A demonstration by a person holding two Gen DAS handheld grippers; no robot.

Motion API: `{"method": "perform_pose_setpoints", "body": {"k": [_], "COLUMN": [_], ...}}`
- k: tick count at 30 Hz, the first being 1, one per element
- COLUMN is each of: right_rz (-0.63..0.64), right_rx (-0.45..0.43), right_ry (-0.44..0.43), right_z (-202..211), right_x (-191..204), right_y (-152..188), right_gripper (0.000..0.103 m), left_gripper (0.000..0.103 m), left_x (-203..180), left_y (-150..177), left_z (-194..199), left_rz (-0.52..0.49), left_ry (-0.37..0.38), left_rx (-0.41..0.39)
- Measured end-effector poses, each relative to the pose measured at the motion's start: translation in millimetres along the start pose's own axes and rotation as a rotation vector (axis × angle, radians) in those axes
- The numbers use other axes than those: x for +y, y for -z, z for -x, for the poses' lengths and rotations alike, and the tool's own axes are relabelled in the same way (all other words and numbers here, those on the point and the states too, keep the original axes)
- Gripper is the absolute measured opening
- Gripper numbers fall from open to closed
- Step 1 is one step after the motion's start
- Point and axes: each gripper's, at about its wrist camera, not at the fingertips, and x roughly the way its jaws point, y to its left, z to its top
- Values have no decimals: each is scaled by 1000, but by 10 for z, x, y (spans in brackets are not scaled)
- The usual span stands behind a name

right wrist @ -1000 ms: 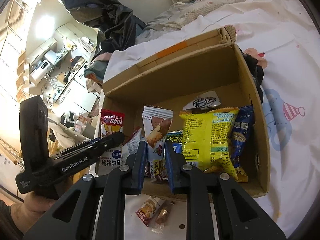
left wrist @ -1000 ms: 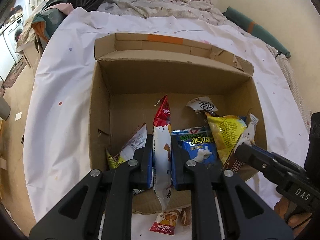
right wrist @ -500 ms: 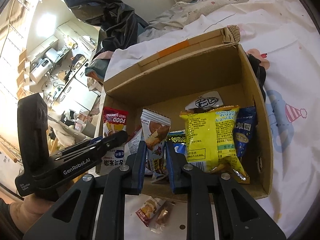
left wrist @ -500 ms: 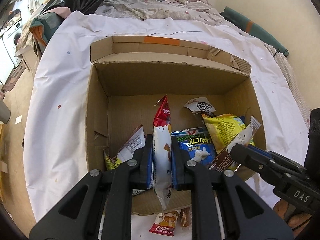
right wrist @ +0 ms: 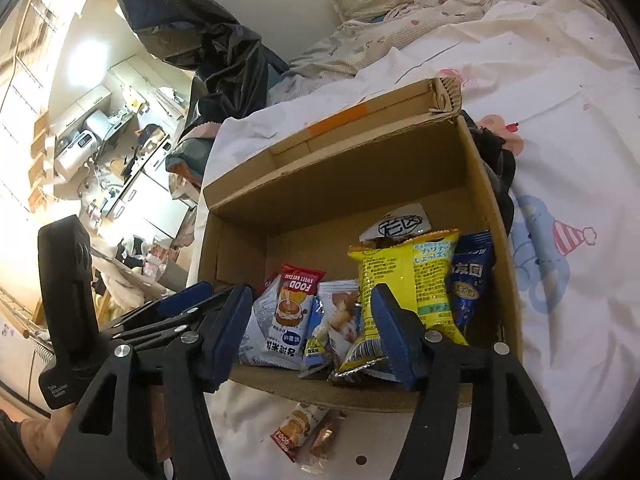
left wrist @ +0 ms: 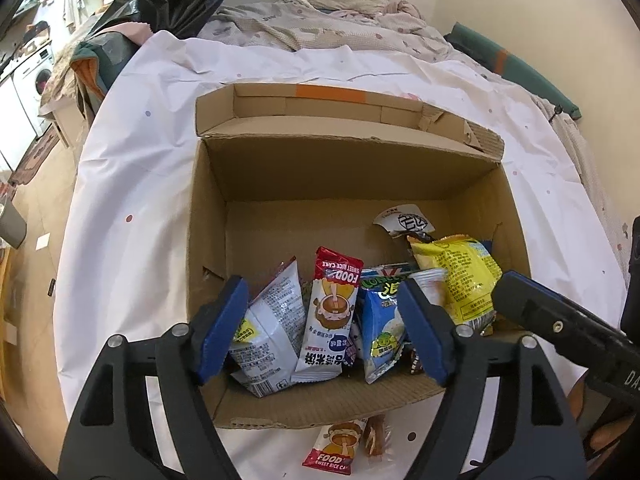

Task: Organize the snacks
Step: 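Open both grippers and withdraw them toward the snacks beside the box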

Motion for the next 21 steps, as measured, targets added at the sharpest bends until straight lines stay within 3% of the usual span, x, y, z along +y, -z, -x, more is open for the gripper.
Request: {"method": "perform_pose_setpoints", "body": {"k": [11,21], "right_rz": [-6,7], "right_rx": [-26,7], "right_ry": [32,80], "right_z": [147,281], "right_x": [6,52], "right_y": [43,235], "right_gripper": [65,65], "left_gripper": [74,74], "left_x": [63,215], "left_y": [78,184], "left_z": [134,321], "left_rz": [-3,39], "left_ry": [-18,-21], "left_rx": [-17,-21]}}
